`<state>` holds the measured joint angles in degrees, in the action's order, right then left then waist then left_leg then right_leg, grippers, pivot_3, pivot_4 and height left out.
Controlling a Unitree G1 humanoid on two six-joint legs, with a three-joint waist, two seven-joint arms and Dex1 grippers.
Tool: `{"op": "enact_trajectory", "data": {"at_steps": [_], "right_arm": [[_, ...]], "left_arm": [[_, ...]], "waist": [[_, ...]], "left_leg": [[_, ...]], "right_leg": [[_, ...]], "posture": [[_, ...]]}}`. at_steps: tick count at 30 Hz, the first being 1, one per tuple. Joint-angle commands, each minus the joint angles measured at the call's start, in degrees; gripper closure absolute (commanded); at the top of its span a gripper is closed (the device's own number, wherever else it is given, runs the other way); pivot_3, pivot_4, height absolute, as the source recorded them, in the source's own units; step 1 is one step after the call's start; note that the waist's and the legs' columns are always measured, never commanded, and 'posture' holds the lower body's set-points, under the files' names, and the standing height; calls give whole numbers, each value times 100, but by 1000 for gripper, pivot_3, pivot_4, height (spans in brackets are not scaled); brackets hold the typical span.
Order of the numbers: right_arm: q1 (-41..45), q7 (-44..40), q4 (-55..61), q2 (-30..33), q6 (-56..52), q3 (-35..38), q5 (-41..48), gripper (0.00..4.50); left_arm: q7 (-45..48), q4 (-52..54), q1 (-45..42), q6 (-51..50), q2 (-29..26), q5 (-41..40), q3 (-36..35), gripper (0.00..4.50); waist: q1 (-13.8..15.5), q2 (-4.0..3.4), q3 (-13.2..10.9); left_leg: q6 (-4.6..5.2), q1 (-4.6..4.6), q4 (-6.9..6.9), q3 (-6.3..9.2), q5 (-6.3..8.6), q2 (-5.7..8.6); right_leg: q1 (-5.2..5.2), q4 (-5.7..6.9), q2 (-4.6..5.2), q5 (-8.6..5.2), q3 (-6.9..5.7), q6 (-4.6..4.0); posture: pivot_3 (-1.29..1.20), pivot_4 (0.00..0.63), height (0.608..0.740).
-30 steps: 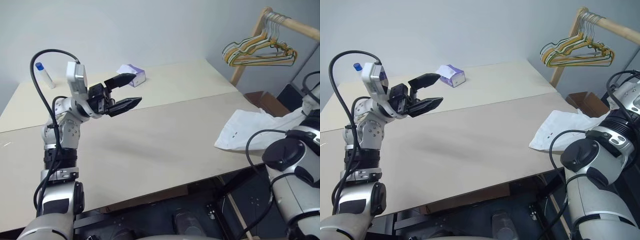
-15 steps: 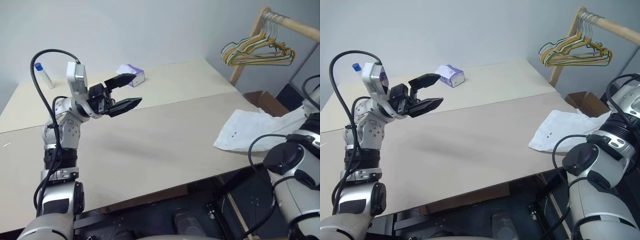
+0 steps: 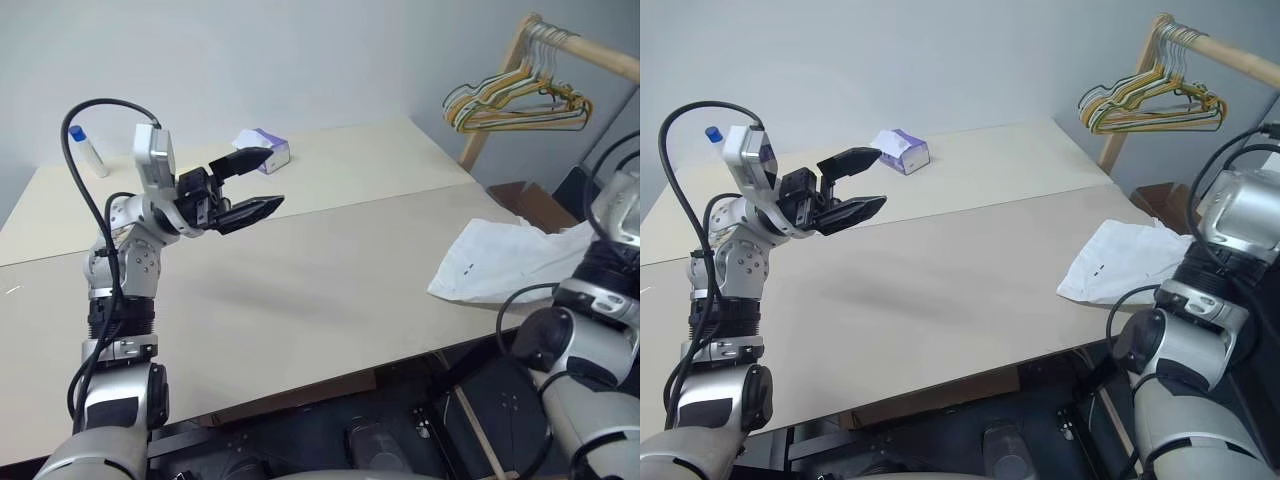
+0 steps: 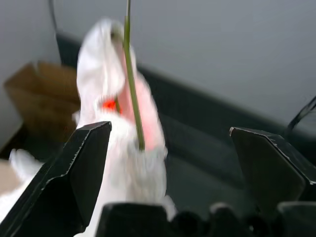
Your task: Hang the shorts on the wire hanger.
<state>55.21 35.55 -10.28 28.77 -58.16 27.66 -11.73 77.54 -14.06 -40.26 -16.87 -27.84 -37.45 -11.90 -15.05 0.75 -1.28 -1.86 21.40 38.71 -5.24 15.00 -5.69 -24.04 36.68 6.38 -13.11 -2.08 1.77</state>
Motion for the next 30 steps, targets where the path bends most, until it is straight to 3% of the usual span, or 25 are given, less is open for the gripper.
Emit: {"op": "enact_trajectory", "data": {"at_steps": [1, 4, 7, 13, 19, 25, 30], "right_arm": [[-115, -48, 696, 155, 799, -733, -453, 14], [-305, -532, 1001, 322, 1407, -1358, -637, 14], [-461, -1800, 1410, 548, 1824, -2094, -456, 14], [-573, -4776, 1480, 477, 2492, -2793, 940, 14], [-795, -6737, 1526, 672, 2610, -3428, 1528, 14], [-1239, -8309, 1781, 1008, 2218, -3917, 2067, 14], [-1607, -8331, 1759, 1035, 2460, -4237, 1725, 14]], "left_arm": [[-22, 80, -82, 19, -91, -75, -61, 0], [-159, 93, -27, 4, -135, -31, -102, 0], [-410, 132, 126, 63, -310, 166, -139, 0], [-807, 555, 912, -48, -897, 216, -491, 0], [-1198, 1483, 2092, -350, -1282, -15, -1006, 0], [-1395, 2017, 3109, -422, -1496, 67, -1252, 0], [-1442, 2146, 3621, -282, -1575, 235, -1217, 0]], "waist": [[-4, 0, 0], [-7, -1, -1], [-27, -1, -1], [-1, 7, -5], [273, 18, -12], [793, 21, -14], [1168, 24, -15]], "left_leg": [[0, 1, 0, 0, 0, 0], [0, 0, 0, 0, 0, 0], [0, -7, -3, 0, 0, 0], [1, -27, -12, 9, 1, 0], [2, -15, -32, 7, 1, 0], [1, -13, -41, 3, 2, -1], [0, -6, -44, -5, 2, -2]], "right_leg": [[-1, 0, 0, -1, 0, 1], [0, 0, 0, -6, 1, 10], [1, 1, -2, -14, 5, 23], [10, 1, -15, -19, 19, 32], [-5, -15, -14, 2, 15, -3], [-5, -31, -14, 3, 0, -9], [-11, -43, -14, 6, -8, -21]], "posture": [[-202, 0, 740], [-193, 0, 740], [-185, 0, 740], [-131, 0, 740], [-42, 0, 740], [19, 0, 740], [43, 0, 740]]}}
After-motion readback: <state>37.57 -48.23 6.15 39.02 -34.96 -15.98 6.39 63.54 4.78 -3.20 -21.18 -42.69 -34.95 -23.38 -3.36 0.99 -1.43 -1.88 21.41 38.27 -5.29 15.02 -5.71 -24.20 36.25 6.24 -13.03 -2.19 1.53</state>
